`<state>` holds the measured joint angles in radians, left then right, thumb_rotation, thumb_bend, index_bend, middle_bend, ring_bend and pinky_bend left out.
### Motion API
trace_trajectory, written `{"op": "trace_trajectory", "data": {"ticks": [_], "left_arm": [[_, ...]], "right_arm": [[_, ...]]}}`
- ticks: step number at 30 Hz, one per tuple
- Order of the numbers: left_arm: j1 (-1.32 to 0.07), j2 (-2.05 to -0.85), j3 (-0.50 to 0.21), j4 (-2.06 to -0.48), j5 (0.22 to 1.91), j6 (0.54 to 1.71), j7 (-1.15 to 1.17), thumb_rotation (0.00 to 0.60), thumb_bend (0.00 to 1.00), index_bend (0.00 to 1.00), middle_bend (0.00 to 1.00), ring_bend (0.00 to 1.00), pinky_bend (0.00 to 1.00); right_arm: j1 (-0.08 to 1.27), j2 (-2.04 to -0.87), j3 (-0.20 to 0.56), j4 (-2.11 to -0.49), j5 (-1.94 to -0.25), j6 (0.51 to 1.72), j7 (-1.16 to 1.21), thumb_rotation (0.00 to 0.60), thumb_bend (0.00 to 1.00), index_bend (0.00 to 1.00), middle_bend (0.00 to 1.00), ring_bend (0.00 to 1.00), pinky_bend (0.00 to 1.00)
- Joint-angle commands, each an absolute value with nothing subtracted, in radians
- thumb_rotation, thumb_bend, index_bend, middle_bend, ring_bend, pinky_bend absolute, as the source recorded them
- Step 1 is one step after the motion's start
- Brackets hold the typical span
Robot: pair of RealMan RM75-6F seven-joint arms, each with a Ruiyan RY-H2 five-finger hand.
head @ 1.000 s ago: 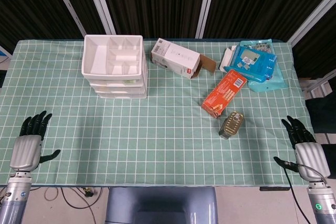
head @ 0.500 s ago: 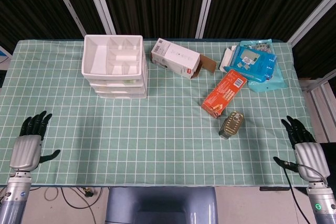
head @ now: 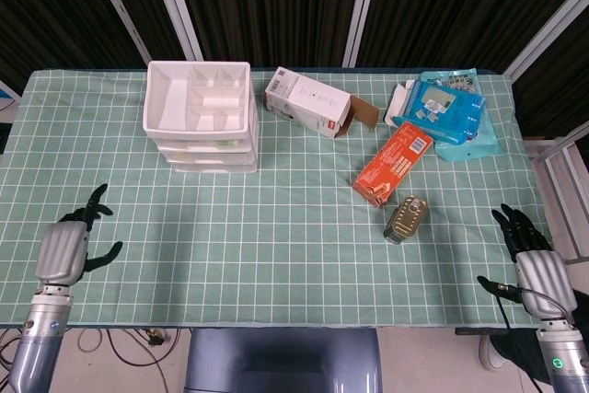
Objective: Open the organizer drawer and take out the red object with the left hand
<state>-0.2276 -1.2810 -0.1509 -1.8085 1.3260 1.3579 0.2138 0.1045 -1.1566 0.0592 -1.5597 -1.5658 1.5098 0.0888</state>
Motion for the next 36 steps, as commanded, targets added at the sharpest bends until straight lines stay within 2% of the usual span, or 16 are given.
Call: {"op": "trace_trajectory", "data": {"ticks": [1, 6, 19, 30, 36], "left_arm": [[-0.316, -1.308, -0.243, -1.894, 1.169, 1.219, 0.131, 0.600, 0.43, 0.00, 0.88, 0.82, 0.92], [-0.406, -1.341, -0.323, -1.900, 0.982, 1.117, 0.126, 0.600, 0.45, 0.00, 0.97, 0.93, 1.00], [-0.593, -1.454, -0.452, -1.821, 0.633, 0.950, 0.058, 0.600, 0.46, 0.00, 1.00, 0.95, 1.00], [-0.671, -1.534, -0.486, -1.714, 0.522, 0.915, -0.011, 0.600, 0.46, 0.00, 1.00, 0.97, 1.00], [-0.676, -1.555, -0.489, -1.672, 0.540, 0.887, -0.070, 0.600, 0.46, 0.01, 1.00, 0.97, 1.00]], "right_arm": [[0.105, -1.156, 0.060, -1.561, -1.561, 1.507, 0.094, 0.600, 0.06, 0.00, 0.00, 0.00, 0.22], [0.106, -1.153, 0.062, -1.563, -1.554, 1.501, 0.103, 0.600, 0.07, 0.00, 0.00, 0.00, 0.22], [0.109, -1.149, 0.066, -1.569, -1.534, 1.483, 0.122, 0.600, 0.07, 0.00, 0.00, 0.00, 0.22], [0.112, -1.145, 0.069, -1.575, -1.520, 1.468, 0.136, 0.600, 0.07, 0.00, 0.00, 0.00, 0.22], [0.112, -1.144, 0.070, -1.577, -1.516, 1.464, 0.139, 0.600, 0.07, 0.00, 0.00, 0.00, 0.22]]}}
